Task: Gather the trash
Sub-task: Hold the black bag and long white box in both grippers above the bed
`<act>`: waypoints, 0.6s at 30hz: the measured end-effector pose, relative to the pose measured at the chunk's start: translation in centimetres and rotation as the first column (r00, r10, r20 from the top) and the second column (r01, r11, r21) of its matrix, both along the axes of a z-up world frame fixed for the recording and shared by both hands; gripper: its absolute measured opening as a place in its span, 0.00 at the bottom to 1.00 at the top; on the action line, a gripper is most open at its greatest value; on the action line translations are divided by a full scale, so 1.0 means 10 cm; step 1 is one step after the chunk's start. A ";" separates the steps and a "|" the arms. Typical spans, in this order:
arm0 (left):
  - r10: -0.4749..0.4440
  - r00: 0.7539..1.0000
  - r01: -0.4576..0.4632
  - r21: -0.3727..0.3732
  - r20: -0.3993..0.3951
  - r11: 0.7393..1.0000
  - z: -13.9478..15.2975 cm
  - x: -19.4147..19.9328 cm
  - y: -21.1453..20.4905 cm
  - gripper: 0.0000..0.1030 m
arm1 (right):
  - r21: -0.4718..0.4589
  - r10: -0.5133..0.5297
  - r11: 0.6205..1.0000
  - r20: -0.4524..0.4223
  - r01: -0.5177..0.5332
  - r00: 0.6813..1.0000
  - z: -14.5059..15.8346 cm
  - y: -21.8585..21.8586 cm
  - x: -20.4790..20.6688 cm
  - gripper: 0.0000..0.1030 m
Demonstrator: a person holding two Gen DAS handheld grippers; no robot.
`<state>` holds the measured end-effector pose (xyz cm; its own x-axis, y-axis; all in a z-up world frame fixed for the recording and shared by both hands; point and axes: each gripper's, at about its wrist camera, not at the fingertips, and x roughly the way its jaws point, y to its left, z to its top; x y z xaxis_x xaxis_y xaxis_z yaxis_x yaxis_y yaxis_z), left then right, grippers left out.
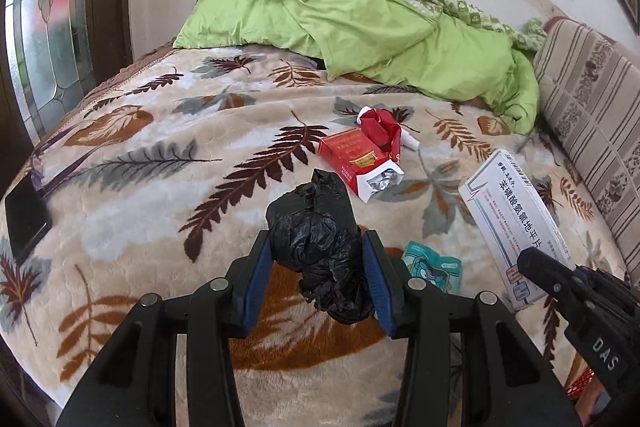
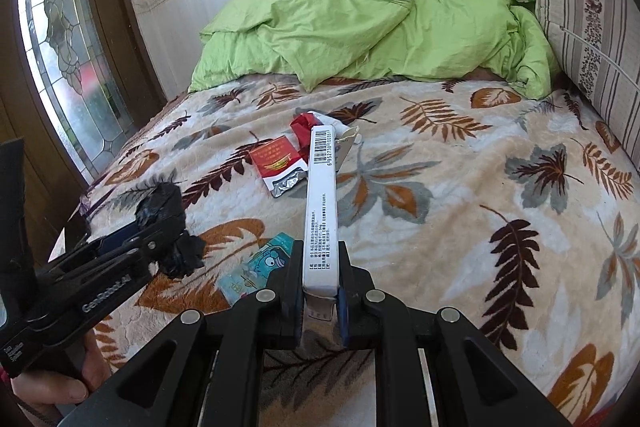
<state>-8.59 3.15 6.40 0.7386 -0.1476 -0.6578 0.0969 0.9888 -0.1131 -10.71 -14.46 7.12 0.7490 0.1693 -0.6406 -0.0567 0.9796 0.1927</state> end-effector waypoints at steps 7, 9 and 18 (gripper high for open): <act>-0.006 1.000 0.005 0.047 0.020 0.999 0.01 0.01 -0.04 0.43 | 0.001 0.016 1.000 -0.004 -0.016 1.000 -0.02 0.04 0.02 0.13; -0.008 1.000 0.007 0.059 0.027 0.998 0.01 0.00 -0.05 0.43 | 0.015 0.015 1.000 -0.008 -0.015 1.000 -0.02 0.03 0.02 0.13; -0.025 0.998 0.018 0.105 0.059 0.994 0.04 -0.06 -0.12 0.43 | 0.006 0.009 1.000 -0.009 -0.009 1.000 -0.03 0.03 0.02 0.13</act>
<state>-9.22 1.99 6.79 0.7748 -0.0966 -0.6248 0.1218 0.9926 -0.0024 -10.46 -14.16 6.85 0.7413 0.1800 -0.6465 -0.0641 0.9779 0.1988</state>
